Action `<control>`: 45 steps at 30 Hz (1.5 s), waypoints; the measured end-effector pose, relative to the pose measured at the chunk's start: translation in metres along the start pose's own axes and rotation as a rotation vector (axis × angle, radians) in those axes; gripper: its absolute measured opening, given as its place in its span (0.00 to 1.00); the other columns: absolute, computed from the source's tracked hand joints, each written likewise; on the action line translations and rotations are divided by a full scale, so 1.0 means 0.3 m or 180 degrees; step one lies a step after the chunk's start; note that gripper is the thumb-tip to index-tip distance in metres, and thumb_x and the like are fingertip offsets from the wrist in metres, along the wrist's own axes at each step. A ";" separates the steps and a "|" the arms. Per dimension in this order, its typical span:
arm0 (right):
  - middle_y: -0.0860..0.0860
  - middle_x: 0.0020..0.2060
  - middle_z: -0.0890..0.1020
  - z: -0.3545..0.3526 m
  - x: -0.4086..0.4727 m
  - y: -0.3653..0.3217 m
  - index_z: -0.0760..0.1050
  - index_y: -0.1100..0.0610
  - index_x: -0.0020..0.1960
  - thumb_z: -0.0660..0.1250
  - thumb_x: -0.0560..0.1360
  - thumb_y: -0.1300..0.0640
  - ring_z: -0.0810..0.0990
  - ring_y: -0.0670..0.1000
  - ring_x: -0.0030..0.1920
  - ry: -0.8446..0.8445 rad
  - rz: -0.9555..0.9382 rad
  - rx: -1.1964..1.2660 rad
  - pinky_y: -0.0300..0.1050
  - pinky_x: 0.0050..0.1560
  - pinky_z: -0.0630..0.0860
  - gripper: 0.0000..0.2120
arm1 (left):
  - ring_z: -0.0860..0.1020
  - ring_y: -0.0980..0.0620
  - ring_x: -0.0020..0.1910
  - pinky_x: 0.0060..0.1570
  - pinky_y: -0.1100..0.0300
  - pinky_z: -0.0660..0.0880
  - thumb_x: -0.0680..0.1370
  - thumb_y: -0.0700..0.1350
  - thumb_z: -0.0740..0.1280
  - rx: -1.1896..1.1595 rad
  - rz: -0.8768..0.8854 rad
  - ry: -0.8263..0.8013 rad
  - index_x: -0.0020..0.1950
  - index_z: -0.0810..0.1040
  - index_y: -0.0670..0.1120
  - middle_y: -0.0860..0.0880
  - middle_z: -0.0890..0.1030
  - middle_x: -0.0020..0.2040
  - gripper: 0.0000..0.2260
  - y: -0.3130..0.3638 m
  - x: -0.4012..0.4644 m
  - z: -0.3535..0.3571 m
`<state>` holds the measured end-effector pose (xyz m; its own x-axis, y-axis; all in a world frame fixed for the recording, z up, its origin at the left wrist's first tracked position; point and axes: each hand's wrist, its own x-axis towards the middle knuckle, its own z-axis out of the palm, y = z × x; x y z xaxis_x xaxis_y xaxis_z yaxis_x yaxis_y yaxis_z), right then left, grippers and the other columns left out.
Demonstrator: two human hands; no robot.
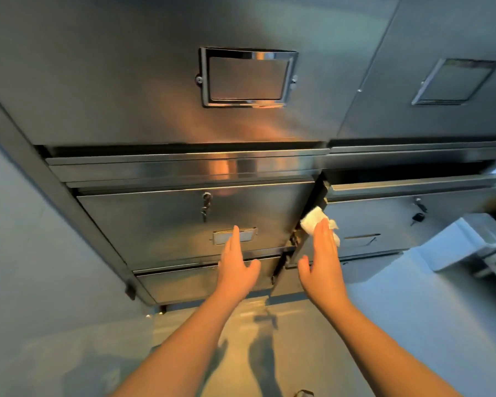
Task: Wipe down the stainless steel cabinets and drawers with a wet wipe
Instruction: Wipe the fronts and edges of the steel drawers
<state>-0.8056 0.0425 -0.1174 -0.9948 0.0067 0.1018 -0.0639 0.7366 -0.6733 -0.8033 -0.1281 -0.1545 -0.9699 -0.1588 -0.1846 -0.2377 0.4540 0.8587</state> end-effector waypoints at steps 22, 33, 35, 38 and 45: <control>0.54 0.79 0.41 -0.495 0.330 0.581 0.35 0.60 0.78 0.62 0.79 0.62 0.46 0.56 0.78 -0.0827 -0.0070 -0.0097 0.45 0.73 0.56 0.40 | 0.62 0.37 0.75 0.68 0.37 0.66 0.77 0.44 0.67 0.0464 -0.0016 0.0128 0.79 0.33 0.50 0.48 0.31 0.79 0.45 0.476 0.060 0.681; 0.49 0.78 0.38 -0.424 0.376 0.658 0.35 0.55 0.78 0.61 0.79 0.63 0.45 0.53 0.78 -0.0601 -0.0439 0.0075 0.47 0.69 0.69 0.41 | 0.47 0.47 0.80 0.77 0.41 0.48 0.76 0.44 0.67 0.0814 0.0215 0.0483 0.78 0.32 0.56 0.60 0.23 0.72 0.47 0.344 0.123 0.743; 0.48 0.78 0.36 -0.384 0.381 0.690 0.34 0.54 0.78 0.61 0.79 0.62 0.43 0.51 0.78 -0.0505 -0.0523 0.0103 0.47 0.71 0.67 0.40 | 0.48 0.48 0.79 0.76 0.40 0.52 0.75 0.43 0.67 0.0786 0.0408 0.0569 0.77 0.31 0.60 0.63 0.22 0.71 0.48 0.309 0.140 0.757; 0.46 0.77 0.34 -0.311 0.395 0.757 0.34 0.54 0.78 0.60 0.80 0.61 0.39 0.47 0.78 -0.0373 -0.0682 0.0144 0.48 0.75 0.60 0.40 | 0.38 0.64 0.76 0.77 0.41 0.48 0.74 0.40 0.66 0.0771 0.0825 0.0699 0.74 0.29 0.62 0.62 0.25 0.74 0.49 0.241 0.174 0.772; 0.43 0.76 0.35 -0.074 0.404 0.997 0.37 0.55 0.79 0.61 0.79 0.63 0.41 0.45 0.78 0.0142 -0.1061 0.0261 0.51 0.77 0.56 0.39 | 0.43 0.57 0.79 0.77 0.43 0.50 0.73 0.37 0.61 0.0553 0.1736 0.1200 0.79 0.40 0.54 0.53 0.43 0.81 0.42 -0.020 0.269 0.856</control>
<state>-0.9434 0.2787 -0.2900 -0.9138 -0.1943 0.3568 -0.3928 0.6464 -0.6541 -0.8937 0.0816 -0.2973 -0.8763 -0.1477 0.4586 0.2440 0.6848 0.6867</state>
